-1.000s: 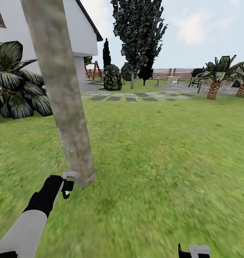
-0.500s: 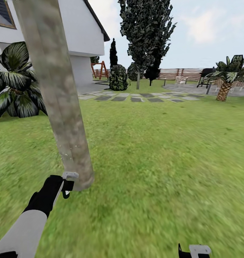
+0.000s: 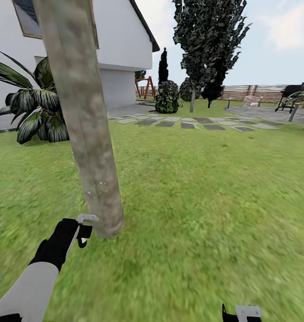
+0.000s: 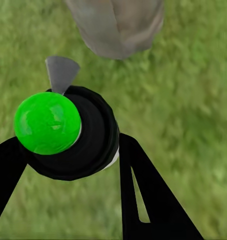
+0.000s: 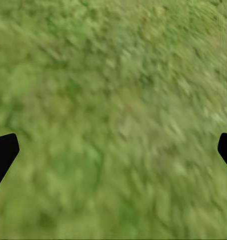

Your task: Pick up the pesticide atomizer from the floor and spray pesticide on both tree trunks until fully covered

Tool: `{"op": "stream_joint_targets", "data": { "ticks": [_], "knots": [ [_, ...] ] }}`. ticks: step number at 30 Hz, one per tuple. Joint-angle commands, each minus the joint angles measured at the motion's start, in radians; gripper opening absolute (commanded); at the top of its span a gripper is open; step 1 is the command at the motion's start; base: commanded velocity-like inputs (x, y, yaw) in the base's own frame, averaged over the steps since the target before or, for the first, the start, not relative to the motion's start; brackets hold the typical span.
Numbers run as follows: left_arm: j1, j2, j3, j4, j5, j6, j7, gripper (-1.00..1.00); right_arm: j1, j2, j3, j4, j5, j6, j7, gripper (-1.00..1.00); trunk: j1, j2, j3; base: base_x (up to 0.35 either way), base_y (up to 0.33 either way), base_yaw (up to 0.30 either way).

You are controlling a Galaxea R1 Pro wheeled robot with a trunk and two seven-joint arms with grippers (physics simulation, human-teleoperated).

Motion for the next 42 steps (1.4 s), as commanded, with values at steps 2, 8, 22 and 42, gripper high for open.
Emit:
{"op": "stream_joint_targets", "data": {
  "ticks": [2, 8, 22, 42],
  "knots": [
    [-0.001, -0.002, 0.001, -0.001, -0.014, 0.003, -0.004, -1.0, -0.001, 0.0, -0.005, 0.001, 0.011, -0.002, -0.006, 1.0, 0.0, 0.0, -0.001, 0.181, -0.243, 0.277],
    [-0.001, -0.001, 0.006, -0.004, -0.011, 0.004, -0.007, -1.0, -0.001, 0.0, -0.005, 0.001, 0.01, -0.002, -0.006, 1.0, 0.0, 0.0, -0.001, 0.08, -0.104, 0.272],
    [-0.129, 0.079, -0.009, -0.003, -0.016, 0.053, -0.172, -1.0, -0.001, -0.005, -0.005, 0.002, 0.009, -0.002, -0.002, 1.0, 0.0, 0.0, -0.001, 0.001, -0.001, 0.021],
    [-0.304, 0.137, -0.091, -0.08, -0.014, 0.231, -0.279, -1.0, -0.001, -0.003, -0.005, 0.001, 0.008, -0.002, -0.006, 1.0, 0.0, 0.0, -0.001, 0.0, 0.0, 0.061]
  ]
}}
